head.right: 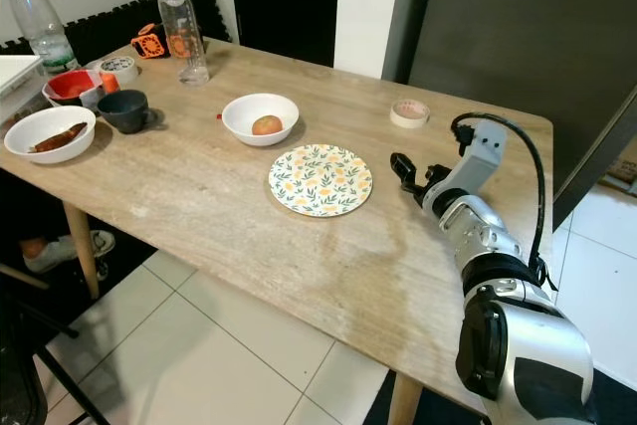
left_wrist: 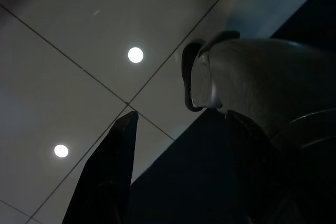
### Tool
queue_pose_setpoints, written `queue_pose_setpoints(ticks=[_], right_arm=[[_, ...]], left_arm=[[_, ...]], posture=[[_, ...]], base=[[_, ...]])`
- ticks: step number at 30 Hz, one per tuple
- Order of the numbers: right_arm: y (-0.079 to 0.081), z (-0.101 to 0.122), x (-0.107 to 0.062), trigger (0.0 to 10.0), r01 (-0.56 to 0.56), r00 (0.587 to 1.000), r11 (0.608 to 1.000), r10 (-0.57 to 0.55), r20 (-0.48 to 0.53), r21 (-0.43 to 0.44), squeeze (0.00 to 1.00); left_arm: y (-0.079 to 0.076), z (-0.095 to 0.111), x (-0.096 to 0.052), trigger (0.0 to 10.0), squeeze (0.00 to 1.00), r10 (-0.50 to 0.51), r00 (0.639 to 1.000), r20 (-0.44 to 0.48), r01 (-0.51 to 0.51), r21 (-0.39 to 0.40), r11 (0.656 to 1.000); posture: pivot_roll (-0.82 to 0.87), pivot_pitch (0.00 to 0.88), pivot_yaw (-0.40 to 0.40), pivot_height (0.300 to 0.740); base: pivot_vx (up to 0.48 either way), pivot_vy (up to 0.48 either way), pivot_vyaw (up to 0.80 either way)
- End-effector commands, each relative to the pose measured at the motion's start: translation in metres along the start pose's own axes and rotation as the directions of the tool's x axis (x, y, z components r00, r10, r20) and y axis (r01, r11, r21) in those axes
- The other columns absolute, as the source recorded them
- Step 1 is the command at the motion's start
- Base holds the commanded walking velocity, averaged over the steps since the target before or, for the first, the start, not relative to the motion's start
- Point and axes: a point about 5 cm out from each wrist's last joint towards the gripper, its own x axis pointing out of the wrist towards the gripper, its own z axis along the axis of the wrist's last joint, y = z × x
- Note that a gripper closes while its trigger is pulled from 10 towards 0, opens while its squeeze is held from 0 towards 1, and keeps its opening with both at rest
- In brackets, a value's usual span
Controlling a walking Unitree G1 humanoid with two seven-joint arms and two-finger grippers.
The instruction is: Restocking fridge
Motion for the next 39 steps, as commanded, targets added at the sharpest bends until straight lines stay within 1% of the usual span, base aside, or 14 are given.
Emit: queue_pose_setpoints(ticks=[1, 2, 3, 4, 7, 10, 15, 17, 18, 22, 23, 29, 36, 39], right_arm=[[0.002, -0.007, 0.001, 10.0, -0.010, 1.000, 0.998, 0.012, -0.027, 0.063, 1.00], [0.002, -0.007, 0.001, 10.0, -0.010, 1.000, 0.998, 0.012, -0.027, 0.063, 1.00], [0.004, -0.008, 0.001, 10.0, -0.024, 0.999, 0.995, 0.027, -0.029, 0.101, 0.72], [0.005, -0.011, 0.002, 10.0, -0.016, 0.999, 0.992, 0.021, -0.038, 0.125, 0.00], [0.006, -0.015, 0.002, 10.0, 0.002, 0.999, 0.988, 0.005, -0.047, 0.155, 0.00], [0.011, -0.010, 0.005, 10.0, -0.016, 1.000, 0.972, 0.019, -0.010, 0.236, 0.00], [0.016, -0.007, 0.007, 10.0, -0.022, 1.000, 0.967, 0.025, -0.006, 0.252, 0.00], [0.022, -0.009, 0.010, 10.0, -0.041, 0.999, 0.963, 0.048, -0.019, 0.267, 0.00], [0.029, -0.012, 0.012, 10.0, -0.061, 0.997, 0.962, 0.074, -0.037, 0.266, 0.00], [0.031, -0.012, 0.013, 10.0, -0.069, 0.996, 0.962, 0.083, -0.043, 0.263, 0.00], [0.041, -0.011, 0.016, 10.0, -0.094, 0.992, 0.963, 0.111, -0.054, 0.253, 0.00], [0.058, 0.000, 0.023, 10.0, -0.140, 0.986, 0.964, 0.156, -0.053, 0.226, 0.00], [0.063, 0.005, 0.025, 10.0, -0.111, 0.990, 0.969, 0.128, -0.066, 0.221, 0.00], [0.064, 0.007, 0.026, 10.0, -0.101, 0.992, 0.966, 0.118, -0.055, 0.238, 0.00]], left_arm=[[0.002, -0.017, -0.006, 10.0, 0.00, -0.017, 0.998, -0.053, 0.018, 0.016, 1.000], [0.002, -0.017, -0.006, 10.0, 0.00, -0.017, 0.998, -0.053, 0.018, 0.016, 1.000], [0.003, -0.018, -0.007, 10.0, 0.00, -0.019, 0.999, -0.050, 0.020, 0.020, 1.000], [0.004, -0.018, -0.007, 10.0, 0.00, -0.022, 0.999, -0.044, 0.023, 0.028, 0.999], [0.006, -0.018, -0.009, 10.0, 0.00, -0.028, 0.999, -0.035, 0.030, 0.042, 0.999], [0.011, -0.014, -0.010, 10.0, 0.00, -0.036, 0.999, 0.010, 0.036, 0.057, 0.998], [0.012, -0.010, -0.011, 10.0, 0.00, -0.044, 0.998, 0.041, 0.042, 0.060, 0.997], [0.011, -0.011, -0.012, 10.0, 0.00, -0.052, 0.998, 0.048, 0.049, 0.062, 0.997], [0.010, -0.013, -0.013, 10.0, 0.00, -0.058, 0.997, 0.050, 0.054, 0.064, 0.996], [0.009, -0.014, -0.013, 10.0, 0.00, -0.060, 0.997, 0.049, 0.056, 0.065, 0.996], [0.007, -0.017, -0.013, 10.0, 0.00, -0.069, 0.997, 0.043, 0.066, 0.069, 0.995], [0.002, -0.021, -0.015, 10.0, 0.00, -0.087, 0.996, 0.034, 0.084, 0.077, 0.994], [0.001, -0.024, -0.015, 10.0, 0.00, -0.093, 0.995, 0.028, 0.091, 0.078, 0.993], [0.000, -0.024, -0.015, 10.0, 0.00, -0.095, 0.995, 0.028, 0.093, 0.079, 0.993]], posture=[[-0.01, 0.235, -0.007, 0.740], [-0.01, 0.235, -0.007, 0.740], [0.00, 0.261, -0.005, 0.740], [0.00, 0.280, -0.005, 0.740], [0.01, 0.310, 0.000, 0.740], [0.03, 0.353, 0.008, 0.740], [0.04, 0.373, 0.011, 0.740], [0.04, 0.385, 0.012, 0.740], [0.04, 0.388, 0.011, 0.740], [0.04, 0.388, 0.011, 0.740], [0.04, 0.388, 0.011, 0.740], [0.04, 0.387, 0.010, 0.740], [0.04, 0.385, 0.009, 0.740], [0.04, 0.384, 0.007, 0.740]], base=[[0.000, 0.000, 0.00], [0.000, 0.000, 0.00], [0.000, 0.000, 0.00], [0.000, 0.000, 0.00], [0.000, 0.000, 0.00], [0.000, 0.000, 0.00], [0.000, 0.000, 0.00], [0.000, 0.000, 0.00], [0.000, 0.000, 0.00], [0.000, 0.000, 0.00], [0.000, 0.000, 0.00], [0.000, 0.000, 0.00], [0.000, 0.000, 0.00], [0.000, 0.000, 0.00]])
